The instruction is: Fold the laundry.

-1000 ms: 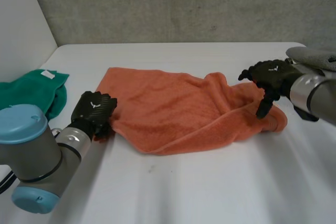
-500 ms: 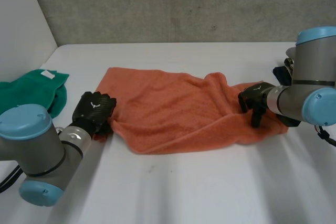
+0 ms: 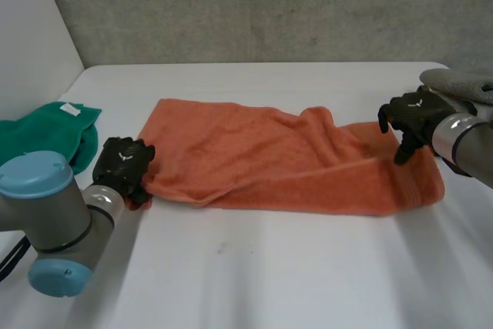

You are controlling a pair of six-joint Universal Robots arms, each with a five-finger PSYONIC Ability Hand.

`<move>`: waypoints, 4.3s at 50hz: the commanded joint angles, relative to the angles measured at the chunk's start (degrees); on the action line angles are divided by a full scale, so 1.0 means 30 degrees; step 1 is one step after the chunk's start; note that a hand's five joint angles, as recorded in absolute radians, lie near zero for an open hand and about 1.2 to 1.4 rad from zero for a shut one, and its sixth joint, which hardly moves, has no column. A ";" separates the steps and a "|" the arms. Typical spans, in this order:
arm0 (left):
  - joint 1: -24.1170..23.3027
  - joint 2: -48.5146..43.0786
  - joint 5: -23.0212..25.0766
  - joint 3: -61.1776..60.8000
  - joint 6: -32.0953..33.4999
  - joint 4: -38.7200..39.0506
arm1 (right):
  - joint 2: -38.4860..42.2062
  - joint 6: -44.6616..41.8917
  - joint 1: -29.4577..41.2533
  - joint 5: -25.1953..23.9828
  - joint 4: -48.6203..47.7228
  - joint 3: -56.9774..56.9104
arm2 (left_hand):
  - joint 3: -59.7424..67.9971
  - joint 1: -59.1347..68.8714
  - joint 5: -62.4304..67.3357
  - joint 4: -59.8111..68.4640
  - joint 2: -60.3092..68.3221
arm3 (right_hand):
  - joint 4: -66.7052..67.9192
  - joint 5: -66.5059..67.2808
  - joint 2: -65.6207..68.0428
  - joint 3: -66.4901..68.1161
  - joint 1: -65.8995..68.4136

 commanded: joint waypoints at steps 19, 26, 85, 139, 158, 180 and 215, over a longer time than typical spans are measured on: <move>-0.0013 0.0357 0.0026 -0.0085 0.0008 -0.0026 | 0.2510 -0.1203 0.0779 0.0920 0.1939 -0.1115 | 0.0719 0.0753 0.1115 0.0998 0.0812 | -0.3774 -0.3509 -0.3896 -0.3872 -0.3789; 0.0134 0.0241 0.0026 0.0032 -0.0021 -0.0026 | 0.3831 -0.1262 0.0867 0.1361 0.1880 -0.1761 | 0.0608 0.0642 0.1004 0.0887 0.0701 | -0.3439 -0.3174 -0.3561 -0.3537 -0.3454; 0.0075 0.7855 0.1724 0.0794 0.3641 -0.3833 | 0.2100 0.2166 0.5114 -0.0424 0.2726 -0.2960 | 1.6974 1.7008 1.7370 1.7253 1.7067 | -0.7533 -0.7268 -0.7655 -0.7631 -0.7548; 0.2038 0.3349 0.5271 0.3279 0.3701 -0.8615 | -0.0418 -0.4869 0.1451 -0.0691 -0.0078 0.1434 | 1.6974 1.7008 1.7370 1.7253 1.7067 | 1.4064 1.4329 1.3942 1.3966 1.4049; 0.1833 0.3579 0.1050 1.2661 -0.3387 0.1327 | -0.2933 0.3250 0.2303 0.3006 -1.4206 -0.2293 | 1.6974 1.7008 1.7370 1.7253 1.7067 | 1.4064 1.4329 1.3942 1.3966 1.4049; 0.2507 0.6478 0.4771 0.1645 -0.0401 0.2962 | -0.1062 0.0965 0.1335 -0.0366 -0.7647 0.2284 | 1.6974 1.7008 1.7370 1.7253 1.7067 | -0.8813 -0.8549 -0.8935 -0.8911 -0.8829; -0.0775 1.7963 0.5388 0.1469 -0.2686 -0.3454 | 1.0160 0.6122 1.0243 0.2965 -0.9657 -0.9759 | 1.6974 1.7008 1.7370 1.7253 1.7067 | 1.4037 1.4302 1.3915 1.3939 1.4022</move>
